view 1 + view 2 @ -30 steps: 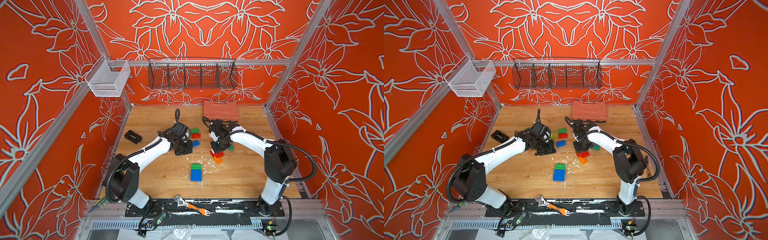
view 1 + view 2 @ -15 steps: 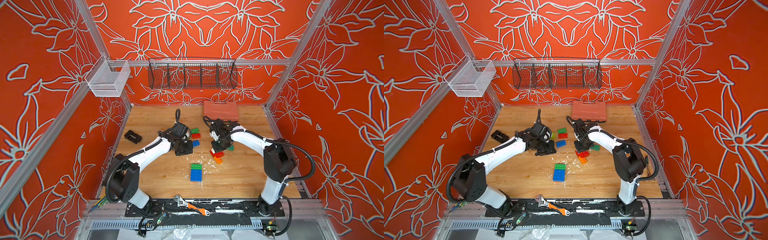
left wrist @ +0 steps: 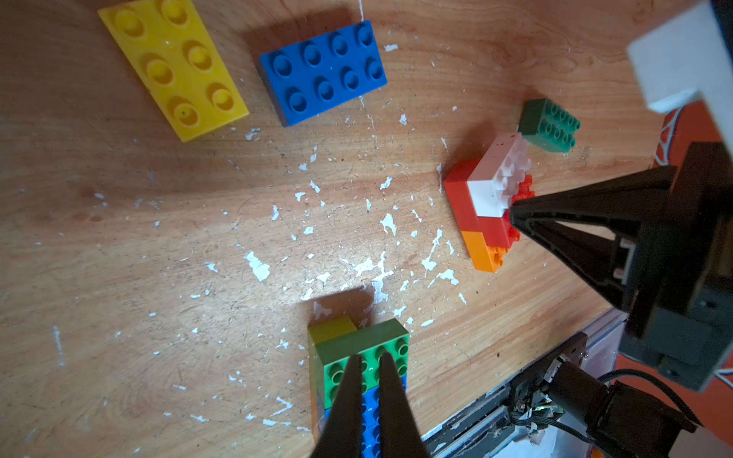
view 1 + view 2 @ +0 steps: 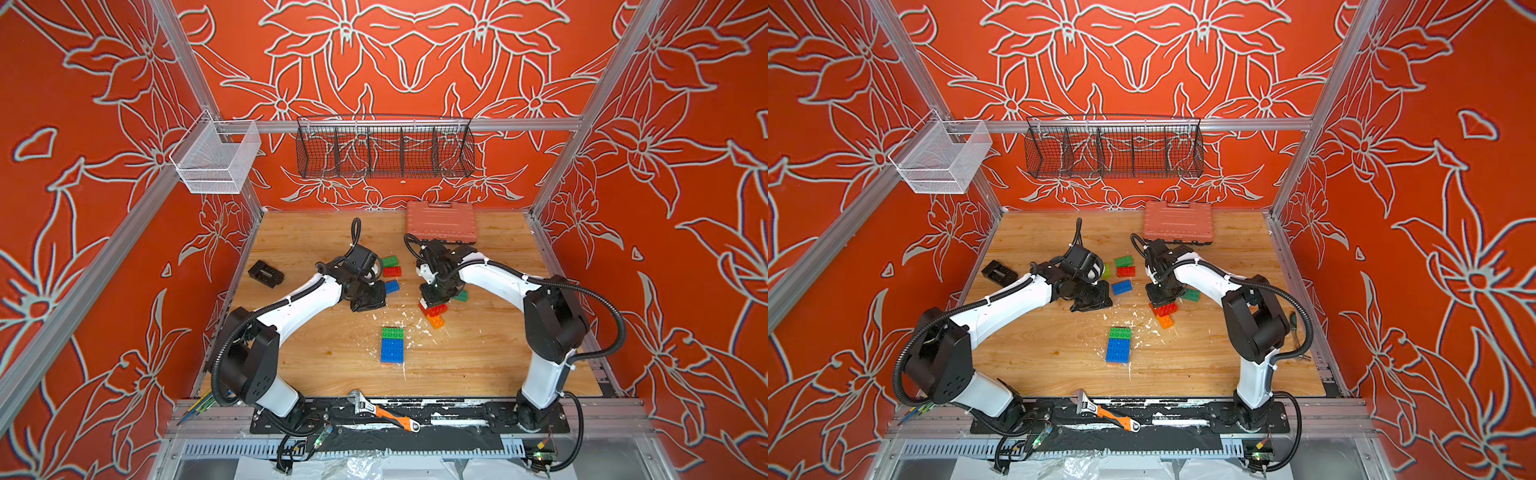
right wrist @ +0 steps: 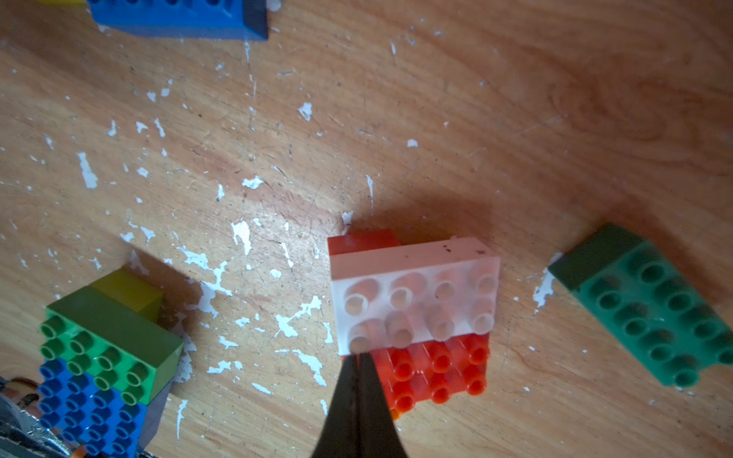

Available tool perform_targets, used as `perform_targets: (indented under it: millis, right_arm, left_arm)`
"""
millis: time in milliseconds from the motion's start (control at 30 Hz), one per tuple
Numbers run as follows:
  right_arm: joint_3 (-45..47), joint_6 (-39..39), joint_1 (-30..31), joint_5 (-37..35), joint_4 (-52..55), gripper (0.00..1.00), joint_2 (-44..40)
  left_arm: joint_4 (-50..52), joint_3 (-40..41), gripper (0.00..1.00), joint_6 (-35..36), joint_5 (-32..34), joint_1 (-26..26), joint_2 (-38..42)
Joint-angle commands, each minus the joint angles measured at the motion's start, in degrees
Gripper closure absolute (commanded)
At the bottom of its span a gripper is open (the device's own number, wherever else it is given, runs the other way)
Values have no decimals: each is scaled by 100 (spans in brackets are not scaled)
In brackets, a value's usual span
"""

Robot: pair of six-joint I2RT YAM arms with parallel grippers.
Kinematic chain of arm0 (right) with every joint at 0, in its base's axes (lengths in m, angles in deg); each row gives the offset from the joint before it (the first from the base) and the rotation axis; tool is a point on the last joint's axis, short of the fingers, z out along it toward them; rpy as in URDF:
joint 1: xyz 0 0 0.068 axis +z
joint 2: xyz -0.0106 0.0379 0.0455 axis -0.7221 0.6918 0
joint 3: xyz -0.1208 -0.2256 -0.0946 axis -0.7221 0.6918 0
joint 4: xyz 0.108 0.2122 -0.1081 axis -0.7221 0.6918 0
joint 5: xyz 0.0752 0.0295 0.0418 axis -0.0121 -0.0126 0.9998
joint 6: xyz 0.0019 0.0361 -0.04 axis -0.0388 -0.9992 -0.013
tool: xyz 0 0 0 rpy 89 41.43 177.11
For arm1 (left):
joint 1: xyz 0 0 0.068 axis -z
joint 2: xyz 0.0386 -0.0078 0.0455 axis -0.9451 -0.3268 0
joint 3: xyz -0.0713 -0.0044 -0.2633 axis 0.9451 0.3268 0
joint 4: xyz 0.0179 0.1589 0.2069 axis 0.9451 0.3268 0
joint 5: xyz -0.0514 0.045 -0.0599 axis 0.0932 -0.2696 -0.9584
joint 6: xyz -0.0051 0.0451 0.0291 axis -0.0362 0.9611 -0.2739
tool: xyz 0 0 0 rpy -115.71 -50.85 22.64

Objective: Assemble a rectangle with lego
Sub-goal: Adjust the lego brick at the center of the board.

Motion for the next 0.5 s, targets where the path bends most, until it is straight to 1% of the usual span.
perform_targets:
  millis: [0, 200, 300, 433, 467]
  right_arm:
    - [87, 13, 67, 83, 56, 100, 148]
    - [73, -93, 150, 2, 15, 100, 28]
    - [-73, -141, 155, -37, 103, 100, -73]
    - [-250, -275, 147, -192, 122, 89, -292]
    - [-278, -332, 144, -280, 106, 84, -350]
  left_arm:
    - [103, -68, 90, -17, 46, 40, -70]
    - [101, -59, 90, -21, 51, 49, -66]
    - [112, -68, 90, 6, 90, 49, -44]
    - [103, -74, 90, 29, 110, 49, -52]
    - [103, -77, 90, 43, 119, 49, -52]
